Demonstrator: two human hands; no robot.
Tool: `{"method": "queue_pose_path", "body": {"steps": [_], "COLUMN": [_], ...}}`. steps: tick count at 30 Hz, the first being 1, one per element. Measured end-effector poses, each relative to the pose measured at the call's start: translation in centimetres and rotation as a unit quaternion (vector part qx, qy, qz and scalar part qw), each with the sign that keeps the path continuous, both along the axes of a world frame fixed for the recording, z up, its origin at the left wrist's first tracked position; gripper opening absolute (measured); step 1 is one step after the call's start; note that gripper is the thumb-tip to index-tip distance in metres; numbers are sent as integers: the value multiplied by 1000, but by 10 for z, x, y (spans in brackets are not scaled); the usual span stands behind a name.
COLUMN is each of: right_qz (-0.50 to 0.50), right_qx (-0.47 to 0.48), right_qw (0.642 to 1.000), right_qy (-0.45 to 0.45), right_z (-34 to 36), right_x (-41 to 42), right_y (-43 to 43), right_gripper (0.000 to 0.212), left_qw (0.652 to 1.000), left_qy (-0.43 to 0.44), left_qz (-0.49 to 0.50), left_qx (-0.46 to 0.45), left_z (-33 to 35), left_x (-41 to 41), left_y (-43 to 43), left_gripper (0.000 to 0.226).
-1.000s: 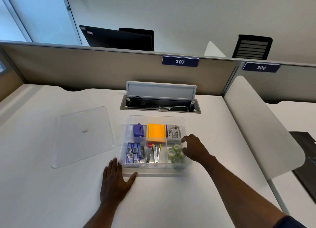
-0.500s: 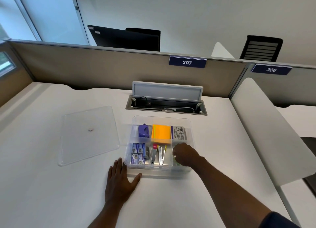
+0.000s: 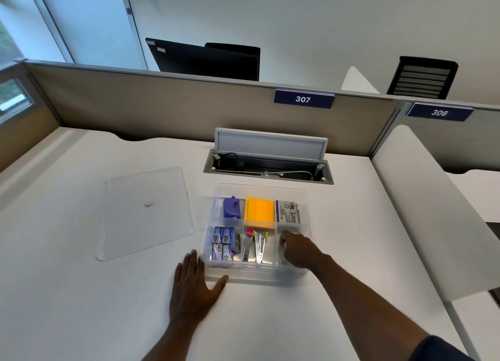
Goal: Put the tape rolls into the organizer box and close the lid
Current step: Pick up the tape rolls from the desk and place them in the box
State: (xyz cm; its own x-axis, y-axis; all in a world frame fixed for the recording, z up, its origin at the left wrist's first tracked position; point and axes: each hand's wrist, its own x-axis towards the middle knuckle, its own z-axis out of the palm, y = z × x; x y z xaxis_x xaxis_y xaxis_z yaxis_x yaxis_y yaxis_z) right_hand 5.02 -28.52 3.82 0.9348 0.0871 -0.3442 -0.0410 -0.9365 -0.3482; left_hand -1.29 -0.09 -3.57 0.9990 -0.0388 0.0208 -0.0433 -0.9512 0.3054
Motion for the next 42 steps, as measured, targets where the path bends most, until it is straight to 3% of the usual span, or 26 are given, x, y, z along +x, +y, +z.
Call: {"method": "queue_pose_path", "body": {"steps": [4,8,14,18,34,39,42], "right_qz": [-57,-131,-158,-121,-59,-118,-132], "right_qx": [10,4,-5,-8,32,11,-26], "right_qw": [995,975,983,990,994,980,979], "right_qy": [-83,-179,-96,-72,-87,-158,-156], "right_z": [3,6,3,-3,-4,1,4], "right_x": [-3,0,3,0,-4,-4,-2], "right_y": [0,0,-2,-2,-1,-2,-4], "right_gripper": [9,14,22,22,15,22,26], "left_qw": [1000,1000,1000,1000,1000,1000,1000], "left_qy": [-4,-4,-1,2,6,7,4], "left_qz": [2,3,2,3,1,-2,0], "left_qx": [1,-2,-4,-7,-8,-10,-7], "left_z": [0,-1,-2,-2,-2,-1,0], "left_x": [0,0,1,0,0,0,0], "left_y": [0,0,1,1,1,0,0], "left_gripper": [92,92,92,92,93,94,93]}}
